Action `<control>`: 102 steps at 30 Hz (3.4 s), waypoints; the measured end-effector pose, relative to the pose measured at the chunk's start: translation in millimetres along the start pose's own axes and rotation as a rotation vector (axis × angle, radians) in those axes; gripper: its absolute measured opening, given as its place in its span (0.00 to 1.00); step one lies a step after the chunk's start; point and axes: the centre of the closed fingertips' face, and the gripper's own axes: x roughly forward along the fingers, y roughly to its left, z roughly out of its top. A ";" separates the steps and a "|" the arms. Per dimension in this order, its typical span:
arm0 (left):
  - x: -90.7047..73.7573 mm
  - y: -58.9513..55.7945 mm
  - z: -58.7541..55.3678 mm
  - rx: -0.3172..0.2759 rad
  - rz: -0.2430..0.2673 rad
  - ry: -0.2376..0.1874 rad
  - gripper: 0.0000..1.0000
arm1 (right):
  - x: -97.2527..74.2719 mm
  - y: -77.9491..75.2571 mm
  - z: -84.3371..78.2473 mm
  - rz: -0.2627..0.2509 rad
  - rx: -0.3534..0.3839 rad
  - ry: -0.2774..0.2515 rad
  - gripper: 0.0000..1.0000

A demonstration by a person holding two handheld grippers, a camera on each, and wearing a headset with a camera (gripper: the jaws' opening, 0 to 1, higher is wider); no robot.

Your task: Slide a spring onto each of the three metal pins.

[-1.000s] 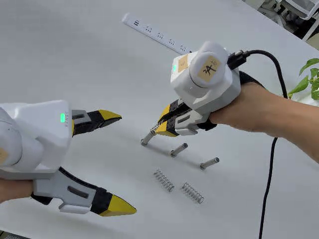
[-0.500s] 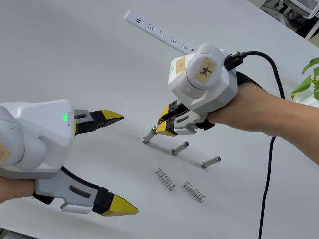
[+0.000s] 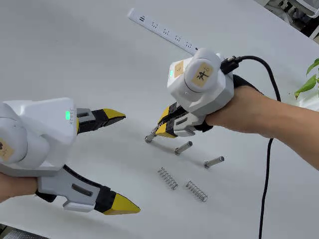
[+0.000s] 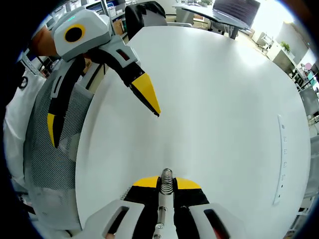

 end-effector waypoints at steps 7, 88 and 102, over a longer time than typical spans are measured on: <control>0.0 0.9 -2.1 -0.006 0.001 0.001 0.99 | 6.4 -0.4 -1.4 0.007 -0.010 0.013 0.06; -2.4 -3.4 -1.3 0.005 -0.008 0.028 0.99 | 5.6 6.0 0.5 -0.005 -0.003 -0.052 0.27; -2.5 -9.4 2.5 0.024 -0.020 0.056 0.99 | -20.9 14.3 -3.9 -0.045 0.052 -0.149 0.41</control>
